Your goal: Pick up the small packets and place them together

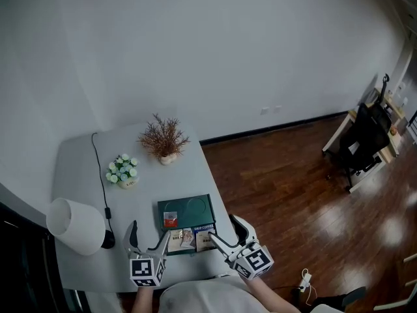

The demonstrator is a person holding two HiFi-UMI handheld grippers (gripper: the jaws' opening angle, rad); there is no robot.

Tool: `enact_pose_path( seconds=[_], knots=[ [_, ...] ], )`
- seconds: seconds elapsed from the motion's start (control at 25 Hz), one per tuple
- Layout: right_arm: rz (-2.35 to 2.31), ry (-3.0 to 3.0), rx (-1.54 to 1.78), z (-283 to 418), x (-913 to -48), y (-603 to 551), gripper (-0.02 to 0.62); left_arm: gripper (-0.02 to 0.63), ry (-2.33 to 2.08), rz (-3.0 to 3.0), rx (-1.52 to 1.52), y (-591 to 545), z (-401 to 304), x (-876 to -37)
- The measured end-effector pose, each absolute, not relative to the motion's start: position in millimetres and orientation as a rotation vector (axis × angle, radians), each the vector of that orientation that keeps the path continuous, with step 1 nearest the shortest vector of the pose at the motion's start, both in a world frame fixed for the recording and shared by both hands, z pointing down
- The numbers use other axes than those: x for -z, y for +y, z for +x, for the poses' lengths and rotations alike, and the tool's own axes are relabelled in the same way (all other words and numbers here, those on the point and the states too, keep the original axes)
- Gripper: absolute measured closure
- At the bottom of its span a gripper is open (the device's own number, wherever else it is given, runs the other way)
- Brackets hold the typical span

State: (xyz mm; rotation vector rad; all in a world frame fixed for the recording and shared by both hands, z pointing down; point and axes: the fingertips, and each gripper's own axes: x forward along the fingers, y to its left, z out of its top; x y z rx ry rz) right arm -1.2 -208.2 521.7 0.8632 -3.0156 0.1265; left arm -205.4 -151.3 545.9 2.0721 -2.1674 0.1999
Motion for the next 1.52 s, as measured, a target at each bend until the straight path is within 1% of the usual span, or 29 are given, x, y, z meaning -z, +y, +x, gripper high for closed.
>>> enact_pose_path(
  seconds=[0.16,0.24,0.4,0.6,0.84,1.0,1.12,1.16,1.28,1.48,1.52],
  knots=[
    [0.866,-3.016,-0.137,-3.3,-522.8,-208.3,0.245,0.155,-2.120,2.093,-0.140,-139.3,-195.5,-552.0],
    [0.862,-3.018,-0.136,-4.9,-521.8,-207.3,0.245,0.178,-2.129,2.079,-0.150,-136.3,-196.0,-555.4],
    [0.853,-3.019,-0.124,-7.5,-519.8,-206.0,0.245,0.195,-2.175,2.094,-0.147,-136.2,-197.3,-546.5],
    [0.862,-3.006,-0.134,-3.2,-524.5,-201.4,0.245,0.196,-2.118,2.108,-0.192,-137.7,-194.9,-557.0],
    [0.937,-2.992,-0.169,14.8,-527.1,-203.8,0.245,0.211,-1.821,2.117,-0.400,-149.6,-154.8,-625.9],
    [0.993,-2.971,-0.177,30.6,-530.7,-203.0,0.245,0.254,-1.583,2.104,-0.493,-165.4,-113.2,-688.6],
    [1.030,-2.957,-0.189,43.1,-533.0,-200.7,0.245,0.263,-1.441,2.073,-0.533,-179.9,-89.8,-726.2],
    [1.043,-2.952,-0.192,47.5,-533.2,-200.2,0.245,0.276,-1.404,2.066,-0.567,-184.7,-84.0,-737.3],
    [1.082,-2.935,-0.204,60.5,-534.4,-198.4,0.245,0.315,-1.312,2.043,-0.666,-196.2,-70.3,-765.5],
    [1.118,-2.917,-0.203,75.2,-533.5,-195.2,0.245,0.344,-1.242,1.997,-0.783,-203.7,-62.1,-796.8],
    [1.122,-2.915,-0.200,77.7,-533.0,-195.2,0.245,0.359,-1.238,1.984,-0.805,-204.0,-62.2,-801.3]
  ],
)
